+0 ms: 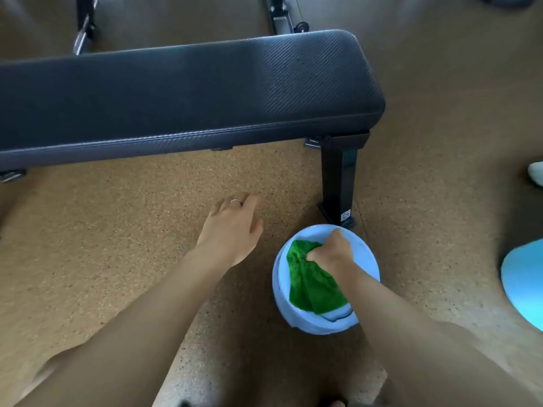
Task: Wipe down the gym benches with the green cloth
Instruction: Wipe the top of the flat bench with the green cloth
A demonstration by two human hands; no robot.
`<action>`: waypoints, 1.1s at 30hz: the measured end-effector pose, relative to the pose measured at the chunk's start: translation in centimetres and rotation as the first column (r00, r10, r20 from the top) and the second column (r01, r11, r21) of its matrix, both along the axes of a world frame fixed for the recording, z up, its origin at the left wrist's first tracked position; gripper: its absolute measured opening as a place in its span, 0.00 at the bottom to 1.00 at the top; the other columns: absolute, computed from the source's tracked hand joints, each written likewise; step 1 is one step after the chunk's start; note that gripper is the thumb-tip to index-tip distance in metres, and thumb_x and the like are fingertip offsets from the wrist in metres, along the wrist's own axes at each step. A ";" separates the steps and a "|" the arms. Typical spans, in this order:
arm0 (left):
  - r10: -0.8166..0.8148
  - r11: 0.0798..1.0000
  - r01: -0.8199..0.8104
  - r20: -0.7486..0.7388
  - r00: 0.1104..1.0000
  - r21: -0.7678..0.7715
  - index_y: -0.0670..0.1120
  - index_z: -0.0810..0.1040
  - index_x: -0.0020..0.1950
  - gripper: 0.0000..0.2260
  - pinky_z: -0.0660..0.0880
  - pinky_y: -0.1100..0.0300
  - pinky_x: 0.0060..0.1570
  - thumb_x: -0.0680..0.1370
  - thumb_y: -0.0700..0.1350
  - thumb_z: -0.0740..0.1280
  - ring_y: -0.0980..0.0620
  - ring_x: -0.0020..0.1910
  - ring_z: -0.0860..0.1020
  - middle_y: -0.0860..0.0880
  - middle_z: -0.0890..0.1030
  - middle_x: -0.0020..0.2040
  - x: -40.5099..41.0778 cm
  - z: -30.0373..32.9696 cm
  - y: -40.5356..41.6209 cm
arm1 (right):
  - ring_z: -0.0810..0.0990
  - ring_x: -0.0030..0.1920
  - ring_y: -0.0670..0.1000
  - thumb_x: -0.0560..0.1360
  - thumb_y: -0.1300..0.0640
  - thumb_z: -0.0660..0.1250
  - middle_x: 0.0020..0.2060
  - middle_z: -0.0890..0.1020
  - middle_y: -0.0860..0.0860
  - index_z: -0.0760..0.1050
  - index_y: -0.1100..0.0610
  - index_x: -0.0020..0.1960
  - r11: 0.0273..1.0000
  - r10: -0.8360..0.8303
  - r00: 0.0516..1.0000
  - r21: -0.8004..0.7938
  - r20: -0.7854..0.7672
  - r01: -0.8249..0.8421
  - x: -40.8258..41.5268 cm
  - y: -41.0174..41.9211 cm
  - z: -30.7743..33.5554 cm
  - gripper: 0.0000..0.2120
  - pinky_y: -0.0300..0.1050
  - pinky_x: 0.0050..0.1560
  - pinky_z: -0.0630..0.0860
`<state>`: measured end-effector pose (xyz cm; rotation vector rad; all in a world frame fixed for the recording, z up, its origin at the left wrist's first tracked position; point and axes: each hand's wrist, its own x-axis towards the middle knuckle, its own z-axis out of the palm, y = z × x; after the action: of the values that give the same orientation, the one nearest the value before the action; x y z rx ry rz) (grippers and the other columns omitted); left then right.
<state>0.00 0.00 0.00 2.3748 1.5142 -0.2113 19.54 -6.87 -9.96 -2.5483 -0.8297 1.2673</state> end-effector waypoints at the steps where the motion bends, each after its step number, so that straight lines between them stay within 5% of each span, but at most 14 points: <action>1: -0.006 1.000 0.006 0.000 1.000 0.011 0.50 0.61 0.80 0.23 0.63 0.47 0.75 0.85 0.51 0.58 0.41 0.74 0.68 0.48 0.68 0.77 0.4 0.2 0.2 | 0.79 0.50 0.55 0.75 0.60 0.74 0.51 0.78 0.55 0.67 0.64 0.73 0.999 0.050 0.999 -0.017 -0.015 -0.050 0.4 0.0 0.2 0.30 0.47 0.45 0.73; 3: -0.003 0.999 0.003 0.002 1.000 0.053 0.50 0.63 0.80 0.23 0.62 0.47 0.74 0.85 0.50 0.59 0.42 0.73 0.69 0.48 0.69 0.76 1.2 0.7 0.5 | 0.78 0.41 0.51 0.74 0.57 0.74 0.41 0.79 0.51 0.77 0.62 0.59 0.982 0.171 0.985 -0.071 -0.025 -0.173 0.9 0.0 0.6 0.16 0.46 0.43 0.74; 7: -0.004 0.990 0.006 -0.010 1.000 0.143 0.49 0.65 0.78 0.22 0.62 0.47 0.75 0.84 0.50 0.59 0.43 0.72 0.71 0.47 0.71 0.74 2.6 3.0 1.6 | 0.84 0.51 0.57 0.73 0.52 0.75 0.49 0.84 0.56 0.80 0.59 0.56 0.921 0.354 0.924 -0.118 -0.147 -0.372 1.8 1.6 4.3 0.15 0.51 0.56 0.82; 9: 0.023 0.980 -0.029 0.033 0.999 0.194 0.47 0.66 0.78 0.22 0.64 0.46 0.74 0.84 0.49 0.60 0.42 0.72 0.72 0.46 0.72 0.74 3.0 4.7 2.6 | 0.85 0.52 0.58 0.70 0.52 0.78 0.49 0.85 0.57 0.80 0.60 0.55 0.963 0.263 0.944 -0.007 -0.199 -0.270 3.5 3.4 8.1 0.19 0.53 0.57 0.82; 11: 0.044 0.969 -0.063 0.083 0.996 0.239 0.47 0.67 0.78 0.22 0.66 0.46 0.72 0.84 0.49 0.60 0.41 0.71 0.72 0.46 0.72 0.74 3.4 6.3 4.2 | 0.86 0.51 0.56 0.68 0.51 0.78 0.47 0.86 0.55 0.82 0.58 0.51 0.954 0.161 0.960 0.285 -0.228 -0.092 5.1 5.2 12.5 0.16 0.54 0.55 0.83; 13: 0.065 0.955 -0.096 0.119 0.991 0.280 0.46 0.68 0.77 0.22 0.66 0.46 0.70 0.84 0.50 0.60 0.41 0.69 0.73 0.45 0.73 0.73 3.4 7.5 5.8 | 0.85 0.43 0.48 0.69 0.53 0.76 0.40 0.85 0.51 0.81 0.57 0.44 0.792 0.097 0.981 0.610 -0.165 0.024 5.9 7.3 17.2 0.09 0.47 0.46 0.81; 15: 0.084 0.941 -0.130 0.157 0.984 0.313 0.46 0.68 0.77 0.21 0.65 0.46 0.71 0.85 0.50 0.59 0.42 0.69 0.73 0.45 0.73 0.73 3.3 8.3 7.3 | 0.76 0.34 0.37 0.72 0.56 0.73 0.33 0.78 0.44 0.73 0.53 0.37 0.519 0.008 1.000 0.855 -0.015 0.009 5.7 9.3 21.7 0.10 0.35 0.38 0.72; 18: 0.095 0.930 -0.159 0.202 0.975 0.332 0.46 0.67 0.78 0.21 0.65 0.46 0.74 0.86 0.50 0.59 0.42 0.71 0.72 0.45 0.72 0.75 3.0 9.0 9.3 | 0.71 0.38 0.41 0.74 0.57 0.70 0.38 0.72 0.45 0.71 0.53 0.42 0.239 -0.155 0.946 0.940 0.284 -0.243 4.4 12.3 24.5 0.07 0.33 0.39 0.65; 20: 0.078 0.930 -0.145 0.204 0.976 0.337 0.46 0.67 0.78 0.21 0.64 0.46 0.74 0.86 0.51 0.58 0.42 0.72 0.71 0.45 0.71 0.75 2.5 9.0 10.9 | 0.72 0.47 0.49 0.72 0.57 0.70 0.47 0.71 0.51 0.75 0.59 0.49 0.257 -0.127 0.856 0.850 0.501 -0.459 3.4 13.7 23.2 0.08 0.36 0.44 0.65; 24: 0.017 0.936 -0.075 0.170 0.985 0.344 0.45 0.66 0.79 0.22 0.64 0.45 0.74 0.86 0.51 0.57 0.41 0.73 0.70 0.43 0.71 0.75 1.5 7.7 14.8 | 0.70 0.67 0.62 0.70 0.48 0.73 0.60 0.74 0.57 0.76 0.57 0.53 0.540 0.387 0.605 0.360 0.696 -0.761 2.4 14.4 17.6 0.18 0.58 0.68 0.68; 27: -0.055 0.935 -0.007 0.164 0.985 0.354 0.45 0.67 0.78 0.22 0.63 0.45 0.74 0.86 0.51 0.57 0.41 0.74 0.69 0.43 0.71 0.75 1.3 6.2 18.1 | 0.68 0.71 0.59 0.74 0.36 0.66 0.63 0.74 0.55 0.74 0.56 0.59 0.609 0.363 0.656 0.365 0.661 -0.704 0.9 14.7 15.7 0.26 0.59 0.75 0.63; 30: -0.116 0.939 0.046 0.189 0.975 0.342 0.46 0.68 0.78 0.22 0.61 0.45 0.77 0.86 0.53 0.55 0.42 0.76 0.67 0.44 0.69 0.76 1.3 4.3 19.8 | 0.63 0.77 0.59 0.84 0.42 0.55 0.74 0.70 0.57 0.68 0.57 0.76 0.676 0.215 0.735 0.445 0.643 -0.587 -1.1 16.3 15.0 0.26 0.57 0.79 0.57; 33: -0.132 0.928 0.044 0.216 0.967 0.371 0.47 0.67 0.79 0.23 0.56 0.46 0.79 0.86 0.54 0.53 0.43 0.78 0.63 0.45 0.67 0.78 0.8 3.1 19.9 | 0.51 0.83 0.57 0.87 0.45 0.45 0.82 0.59 0.54 0.60 0.54 0.83 0.756 0.211 0.705 0.345 0.677 -0.557 -2.7 17.6 13.6 0.27 0.57 0.82 0.46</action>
<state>0.81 19.91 3.06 2.6354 1.4322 0.3570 16.83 10.78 3.59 -2.3370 -1.6743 0.1378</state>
